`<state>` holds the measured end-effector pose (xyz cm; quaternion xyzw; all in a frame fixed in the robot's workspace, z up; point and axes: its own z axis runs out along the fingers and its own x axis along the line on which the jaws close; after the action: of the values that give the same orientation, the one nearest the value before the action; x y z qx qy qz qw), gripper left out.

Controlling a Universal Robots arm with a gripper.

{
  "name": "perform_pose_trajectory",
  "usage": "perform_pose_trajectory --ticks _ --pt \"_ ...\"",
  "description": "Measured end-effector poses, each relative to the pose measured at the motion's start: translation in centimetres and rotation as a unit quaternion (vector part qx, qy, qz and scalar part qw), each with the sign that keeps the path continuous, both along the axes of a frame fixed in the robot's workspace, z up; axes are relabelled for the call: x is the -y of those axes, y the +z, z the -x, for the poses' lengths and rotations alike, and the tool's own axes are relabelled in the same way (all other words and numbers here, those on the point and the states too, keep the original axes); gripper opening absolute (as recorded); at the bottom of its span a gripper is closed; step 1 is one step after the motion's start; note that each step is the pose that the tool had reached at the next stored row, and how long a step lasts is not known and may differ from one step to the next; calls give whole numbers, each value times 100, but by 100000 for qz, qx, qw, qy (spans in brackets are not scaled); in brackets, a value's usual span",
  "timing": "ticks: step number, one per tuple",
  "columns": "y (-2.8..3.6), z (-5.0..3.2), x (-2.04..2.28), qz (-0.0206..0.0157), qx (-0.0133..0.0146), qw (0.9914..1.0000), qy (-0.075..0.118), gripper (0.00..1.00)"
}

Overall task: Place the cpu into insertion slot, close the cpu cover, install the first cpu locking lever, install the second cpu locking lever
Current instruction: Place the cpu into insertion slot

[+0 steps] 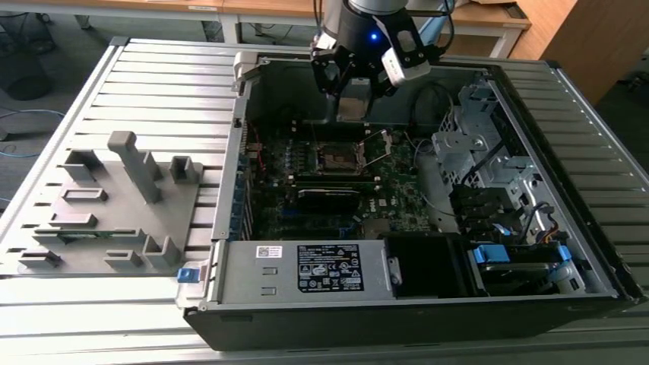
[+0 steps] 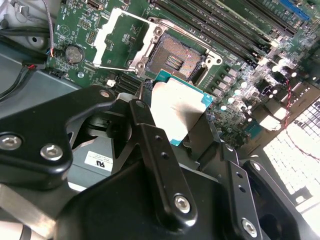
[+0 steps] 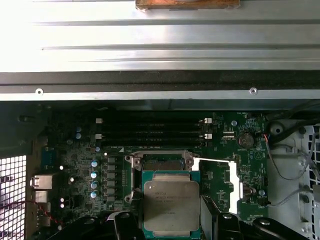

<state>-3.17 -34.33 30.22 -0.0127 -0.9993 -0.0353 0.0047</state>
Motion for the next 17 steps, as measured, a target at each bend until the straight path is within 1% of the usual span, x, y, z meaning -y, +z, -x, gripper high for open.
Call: perform_pose_trajectory --ticks 3,6,8,10,11,15,17 --pt "-26 2 1 7 7 100000 5 54" --pt "-75 3 1 13 10 100000 5 54" --pt "-102 4 1 80 11 100000 2 54" --pt "-104 5 1 162 3 100000 3 54" --pt "-108 5 0 249 7 100000 3 54" --pt "-152 5 1 1040 9 99995 2 54" --pt "-182 4 1 1352 11 99991 8 54"
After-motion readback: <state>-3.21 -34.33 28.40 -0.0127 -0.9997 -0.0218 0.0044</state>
